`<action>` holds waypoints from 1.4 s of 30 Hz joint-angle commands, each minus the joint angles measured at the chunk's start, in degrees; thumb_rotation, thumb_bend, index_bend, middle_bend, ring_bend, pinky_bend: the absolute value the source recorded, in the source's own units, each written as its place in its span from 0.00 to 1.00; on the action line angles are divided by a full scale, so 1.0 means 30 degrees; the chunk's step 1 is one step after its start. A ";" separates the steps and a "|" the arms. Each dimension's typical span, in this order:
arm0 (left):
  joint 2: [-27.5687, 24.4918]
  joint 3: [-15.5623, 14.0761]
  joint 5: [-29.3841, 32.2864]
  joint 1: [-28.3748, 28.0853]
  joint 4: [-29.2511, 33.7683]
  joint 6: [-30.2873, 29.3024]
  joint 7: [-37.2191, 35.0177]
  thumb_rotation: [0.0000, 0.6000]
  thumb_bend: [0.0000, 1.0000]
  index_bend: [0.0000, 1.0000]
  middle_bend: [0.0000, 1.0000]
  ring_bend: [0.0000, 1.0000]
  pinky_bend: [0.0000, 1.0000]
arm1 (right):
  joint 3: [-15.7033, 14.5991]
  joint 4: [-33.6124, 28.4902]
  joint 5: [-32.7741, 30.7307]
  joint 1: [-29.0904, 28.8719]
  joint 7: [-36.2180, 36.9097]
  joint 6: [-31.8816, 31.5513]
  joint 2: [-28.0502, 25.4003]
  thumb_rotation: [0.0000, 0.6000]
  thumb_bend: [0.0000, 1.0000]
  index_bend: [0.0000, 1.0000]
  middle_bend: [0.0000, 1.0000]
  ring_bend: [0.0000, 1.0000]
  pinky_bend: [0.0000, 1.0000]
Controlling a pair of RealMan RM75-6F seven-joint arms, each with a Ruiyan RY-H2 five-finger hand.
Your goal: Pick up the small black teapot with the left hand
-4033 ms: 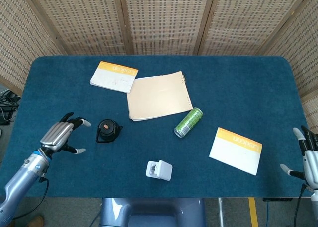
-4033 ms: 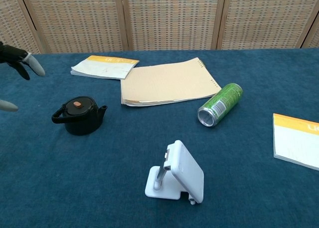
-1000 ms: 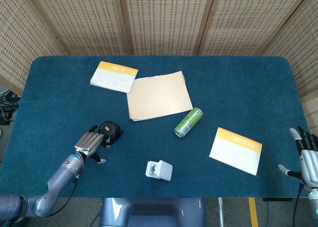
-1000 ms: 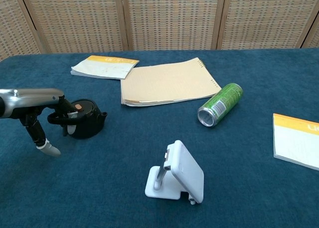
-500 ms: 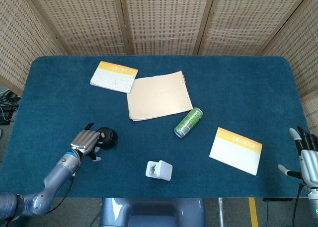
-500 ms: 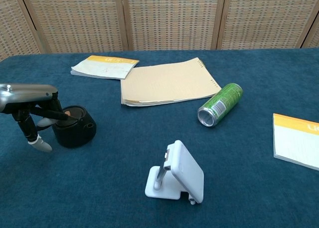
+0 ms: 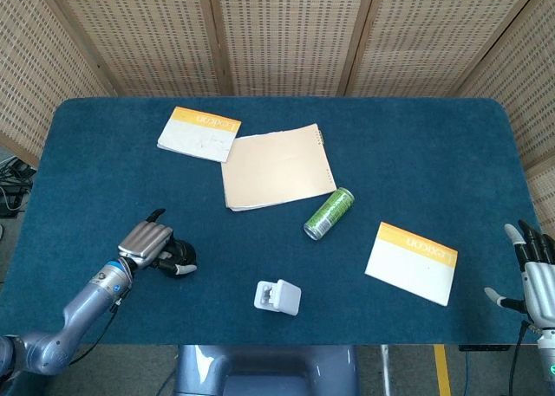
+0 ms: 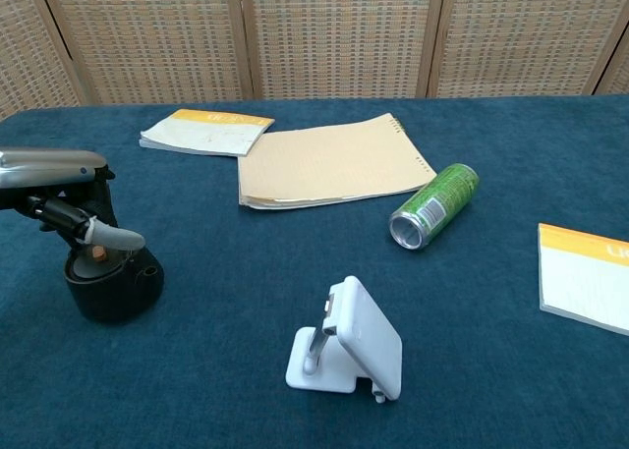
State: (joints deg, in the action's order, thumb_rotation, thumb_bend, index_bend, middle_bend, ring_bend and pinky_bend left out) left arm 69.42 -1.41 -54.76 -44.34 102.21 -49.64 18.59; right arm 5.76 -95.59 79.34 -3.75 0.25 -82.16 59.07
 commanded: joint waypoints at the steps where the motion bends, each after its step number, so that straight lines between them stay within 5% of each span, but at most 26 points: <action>1: -0.0236 -0.0045 -0.1015 0.0287 -0.0269 0.0003 -0.0461 0.30 0.00 1.00 1.00 0.81 0.00 | 0.0000 -0.0006 0.0005 0.0005 0.0015 -0.0006 -0.0010 1.00 0.00 0.00 0.00 0.00 0.00; 6: -0.0639 -0.0129 -0.2714 0.0692 -0.0392 -0.0197 -0.1256 0.36 0.01 1.00 1.00 0.83 0.00 | 0.0006 -0.0025 0.0016 0.0016 0.0052 -0.0035 -0.0028 1.00 0.00 0.00 0.00 0.00 0.00; 8: -0.0926 -0.0214 -0.3243 0.0817 -0.0321 -0.0175 -0.1497 0.40 0.18 1.00 1.00 0.84 0.00 | 0.0008 -0.0040 0.0027 0.0027 0.0063 -0.0062 -0.0040 1.00 0.00 0.00 0.00 0.00 0.00; 10: -0.1197 -0.0275 -0.3646 0.0893 -0.0178 -0.0122 -0.1686 0.48 0.58 1.00 1.00 0.84 0.00 | 0.0011 -0.0053 0.0046 0.0036 0.0080 -0.0090 -0.0052 1.00 0.00 0.00 0.00 0.00 0.00; 12: -0.1480 -0.0336 -0.4136 0.0983 -0.0019 -0.0127 -0.1886 0.53 0.81 1.00 1.00 0.85 0.00 | 0.0007 -0.0069 0.0066 0.0049 0.0098 -0.0117 -0.0061 1.00 0.00 0.00 0.00 0.00 0.00; 15: -0.1846 -0.0386 -0.4878 0.1167 0.0141 -0.0343 -0.2144 0.53 0.99 1.00 1.00 0.85 0.00 | -0.0005 -0.0111 0.0112 0.0072 0.0139 -0.0159 -0.0091 1.00 0.00 0.00 0.00 0.00 0.00; 23: -0.2524 -0.0337 -0.5704 0.1551 0.0505 -0.0722 -0.2242 0.53 1.00 1.00 1.00 0.85 0.03 | -0.0039 -0.0211 0.0247 0.0150 0.0261 -0.0305 -0.0170 1.00 0.00 0.00 0.00 0.00 0.00; 28: -0.2442 -0.0294 -0.6078 0.1801 0.0196 -0.1199 -0.1376 0.33 1.00 1.00 1.00 0.86 0.25 | -0.0037 -0.0222 0.0239 0.0141 0.0223 -0.0287 -0.0168 1.00 0.00 0.00 0.00 0.00 0.00; 35: -0.2299 -0.0147 -0.5833 0.1863 0.0065 -0.1077 -0.0936 0.31 1.00 1.00 1.00 0.86 0.37 | -0.0026 -0.0200 0.0181 0.0119 0.0179 -0.0232 -0.0139 1.00 0.00 0.00 0.00 0.00 0.00; 42: -0.2253 -0.0088 -0.5583 0.1955 -0.0033 -0.1007 -0.0248 0.29 1.00 1.00 1.00 0.86 0.64 | -0.0014 -0.0189 0.0142 0.0112 0.0152 -0.0214 -0.0113 1.00 0.00 0.00 0.00 0.00 0.00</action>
State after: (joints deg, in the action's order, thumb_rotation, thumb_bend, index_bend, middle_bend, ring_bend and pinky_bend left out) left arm 62.68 -1.71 -71.69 -38.52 102.18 -52.70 17.52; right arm 5.72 -96.16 79.76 -3.42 0.70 -82.80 58.73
